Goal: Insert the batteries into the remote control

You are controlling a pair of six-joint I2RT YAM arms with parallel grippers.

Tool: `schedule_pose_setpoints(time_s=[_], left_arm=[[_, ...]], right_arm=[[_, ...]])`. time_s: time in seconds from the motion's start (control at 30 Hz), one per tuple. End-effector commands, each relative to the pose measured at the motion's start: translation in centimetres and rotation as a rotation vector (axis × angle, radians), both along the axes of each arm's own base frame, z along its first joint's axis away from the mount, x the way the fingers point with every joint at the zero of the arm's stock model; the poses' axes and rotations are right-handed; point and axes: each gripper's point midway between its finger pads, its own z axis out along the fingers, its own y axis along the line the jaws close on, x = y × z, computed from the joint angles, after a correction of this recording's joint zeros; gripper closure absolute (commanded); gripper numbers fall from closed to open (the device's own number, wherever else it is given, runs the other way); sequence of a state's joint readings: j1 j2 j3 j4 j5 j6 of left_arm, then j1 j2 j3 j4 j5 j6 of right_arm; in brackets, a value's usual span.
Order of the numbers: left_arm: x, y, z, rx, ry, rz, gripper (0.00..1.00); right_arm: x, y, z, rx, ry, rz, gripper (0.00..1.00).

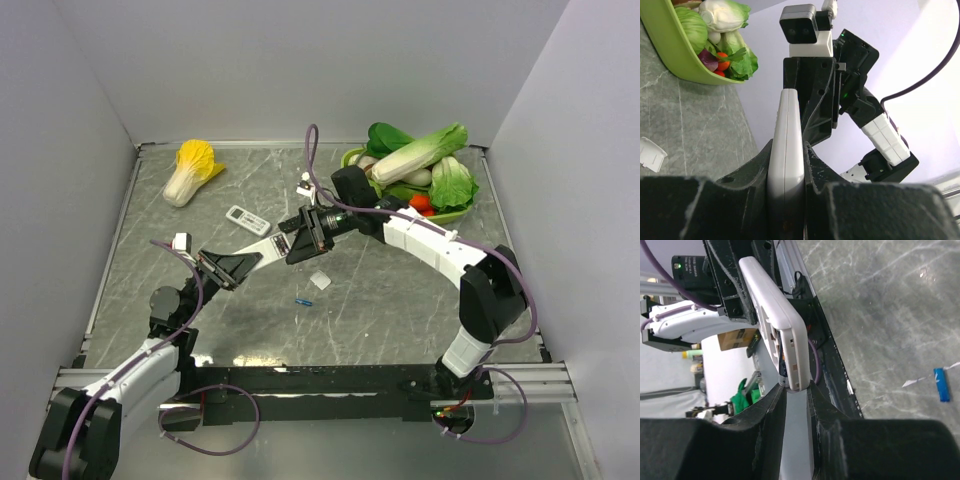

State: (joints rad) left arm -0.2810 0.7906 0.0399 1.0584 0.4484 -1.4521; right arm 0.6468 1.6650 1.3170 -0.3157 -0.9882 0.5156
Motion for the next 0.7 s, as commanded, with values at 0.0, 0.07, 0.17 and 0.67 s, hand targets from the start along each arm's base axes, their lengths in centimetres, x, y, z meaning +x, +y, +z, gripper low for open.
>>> schedule_pose_setpoints(time_s=[0.0,0.07,0.17,0.67], left_arm=[[-5.5,-1.6,6.8,-0.036,-0.326,-0.213,0.99],[-5.6,-1.6,7.0,-0.035,-0.339,-0.217,0.99],[-5.6,-1.7,7.1,-0.031,-0.347,-0.218,0.99],[-4.0,-2.1,7.6,0.041,-0.342,-0.182,0.99]], right_arm=[[2.8,0.0,-2.2,-0.136,-0.021,-0.11,0.89],[3.0,-0.4,-2.6,-0.171,-0.033,-0.129,0.9],[3.6,-0.7,-2.7,-0.193,-0.065,-0.166,0.92],[4.8,-2.0,-3.8,-0.357,-0.262,-0.289,0.84]])
